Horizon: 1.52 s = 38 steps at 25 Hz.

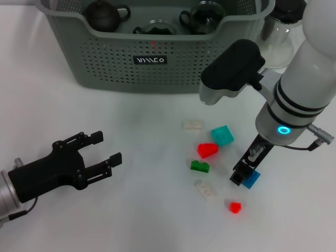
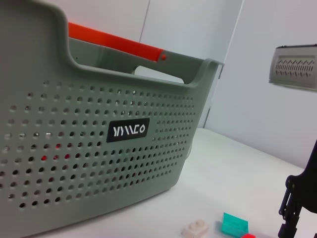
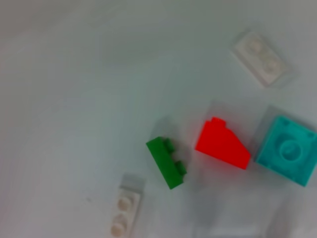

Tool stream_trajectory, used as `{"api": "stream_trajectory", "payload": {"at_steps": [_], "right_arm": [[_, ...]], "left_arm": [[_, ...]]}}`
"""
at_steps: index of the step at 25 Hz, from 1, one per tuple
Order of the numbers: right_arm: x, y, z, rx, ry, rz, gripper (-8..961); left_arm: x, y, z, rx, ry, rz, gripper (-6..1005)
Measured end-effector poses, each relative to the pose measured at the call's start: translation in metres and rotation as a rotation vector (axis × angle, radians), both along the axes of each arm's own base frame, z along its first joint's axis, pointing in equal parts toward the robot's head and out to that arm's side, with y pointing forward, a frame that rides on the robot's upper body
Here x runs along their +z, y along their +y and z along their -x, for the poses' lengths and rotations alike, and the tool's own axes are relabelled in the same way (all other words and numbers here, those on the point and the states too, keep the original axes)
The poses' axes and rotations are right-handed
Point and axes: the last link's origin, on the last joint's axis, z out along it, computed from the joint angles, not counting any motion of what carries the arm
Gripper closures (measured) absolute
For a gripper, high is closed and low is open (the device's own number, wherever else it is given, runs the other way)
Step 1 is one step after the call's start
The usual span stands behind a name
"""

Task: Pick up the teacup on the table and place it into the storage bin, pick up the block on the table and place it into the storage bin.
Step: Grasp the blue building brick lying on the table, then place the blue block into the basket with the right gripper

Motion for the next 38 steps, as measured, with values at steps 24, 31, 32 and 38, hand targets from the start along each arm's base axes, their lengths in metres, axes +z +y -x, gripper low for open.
{"api": "stream_trajectory", "payload": {"at_steps": [24,31,32,38], "right_arm": [[-0.001,-0.005,0.000,0.009,0.003,-0.001,494],[0.039,-0.002,0.033,0.074,0.155,-0.089,522],[0.048,0.000,0.040,0.094,0.187,-0.116,521],[0.104,0.011,0.083,0.268,0.434,-0.279,523]], "left_arm": [[-0.001,-0.001,0.000,0.003,-0.006,0.002,237],[0.000,-0.001,0.000,0.003,-0.009,0.002,237],[0.000,-0.001,0.000,0.003,-0.009,0.001,237],[0.001,0.000,0.000,0.007,-0.008,-0.003,237]]}}
